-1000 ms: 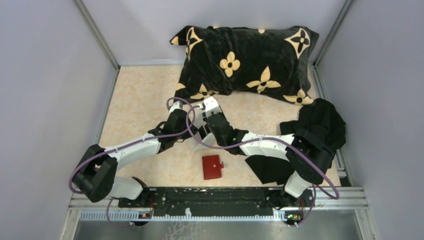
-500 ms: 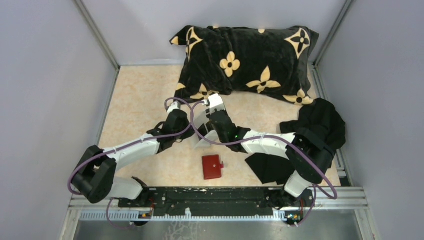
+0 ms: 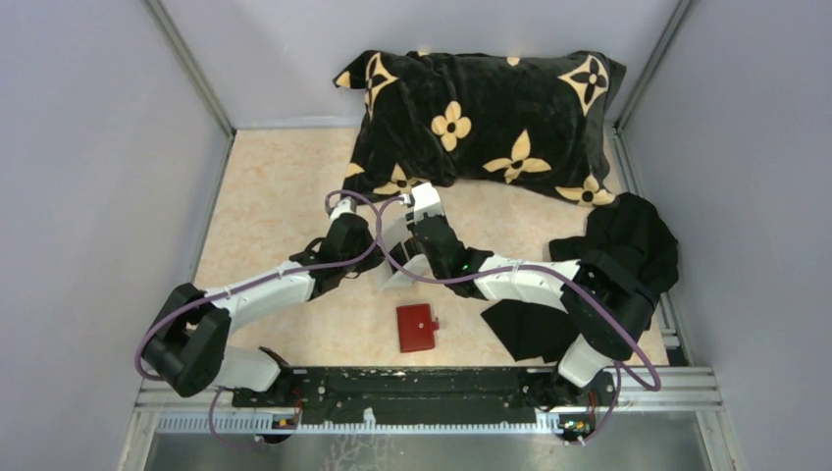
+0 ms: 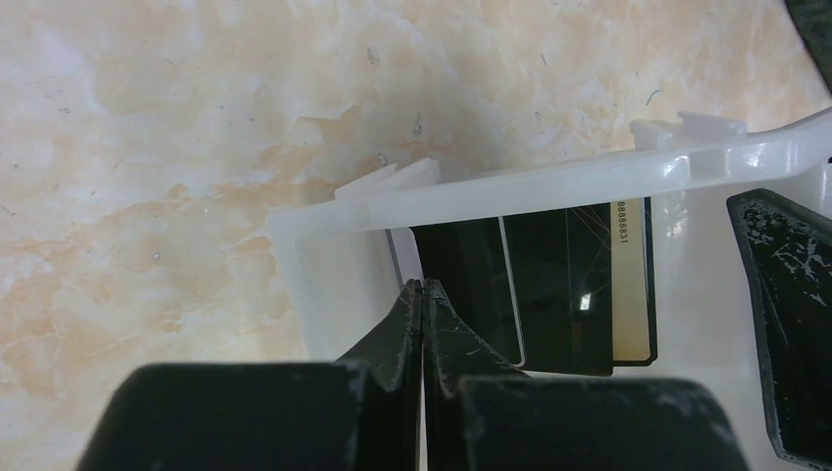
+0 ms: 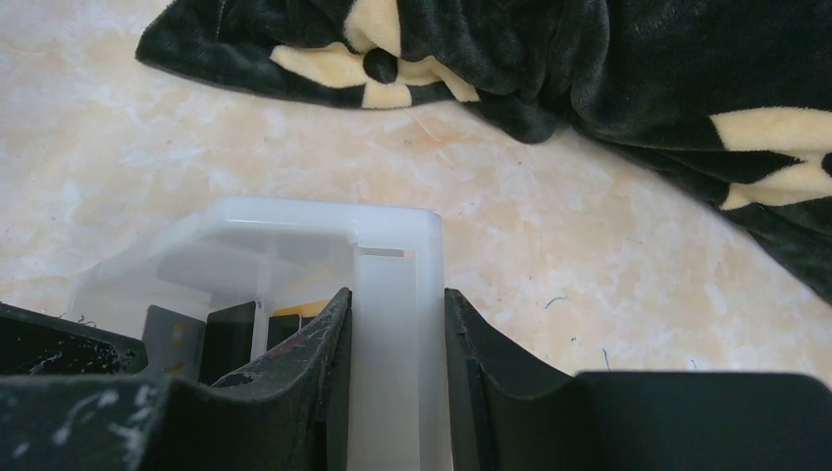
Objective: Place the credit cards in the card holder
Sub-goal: Pick up the credit card from the storage box.
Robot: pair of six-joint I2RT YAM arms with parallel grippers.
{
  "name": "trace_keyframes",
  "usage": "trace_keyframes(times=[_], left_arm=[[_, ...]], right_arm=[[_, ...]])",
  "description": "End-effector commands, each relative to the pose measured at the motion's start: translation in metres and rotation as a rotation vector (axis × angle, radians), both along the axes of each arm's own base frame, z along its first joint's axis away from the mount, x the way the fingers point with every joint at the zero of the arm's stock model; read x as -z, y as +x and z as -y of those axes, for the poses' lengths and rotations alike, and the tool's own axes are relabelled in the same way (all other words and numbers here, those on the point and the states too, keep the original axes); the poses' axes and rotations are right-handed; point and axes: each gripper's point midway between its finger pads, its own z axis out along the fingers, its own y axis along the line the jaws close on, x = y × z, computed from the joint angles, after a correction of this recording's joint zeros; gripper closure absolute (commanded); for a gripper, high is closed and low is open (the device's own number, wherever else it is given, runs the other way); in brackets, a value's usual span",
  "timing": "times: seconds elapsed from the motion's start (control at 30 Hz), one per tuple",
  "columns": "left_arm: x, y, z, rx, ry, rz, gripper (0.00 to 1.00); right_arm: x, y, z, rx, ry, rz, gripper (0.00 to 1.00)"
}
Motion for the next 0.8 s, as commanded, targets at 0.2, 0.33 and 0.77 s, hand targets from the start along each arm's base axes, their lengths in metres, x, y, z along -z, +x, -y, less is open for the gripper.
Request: trace_keyframes(times=[0.2,0.33,0.77], left_arm=[[0.034,-0.024,-0.007,0.058,0.083,-0.135,1.0],[0.036,-0.027,-0.007,0.065,0.082,-0.15,1.0],[0.041,-0.035,-0.012,0.051,0.077,-0.17,0.82]], right_arm=[[-0.022,0.006,-0.008,0.003,0.11,0.049,1.0],[-0.022,0.005,-0.008,-0.001,0.108,0.05,1.0],[-0.023,0.005,-0.008,-0.003,0.11,0.051,1.0]])
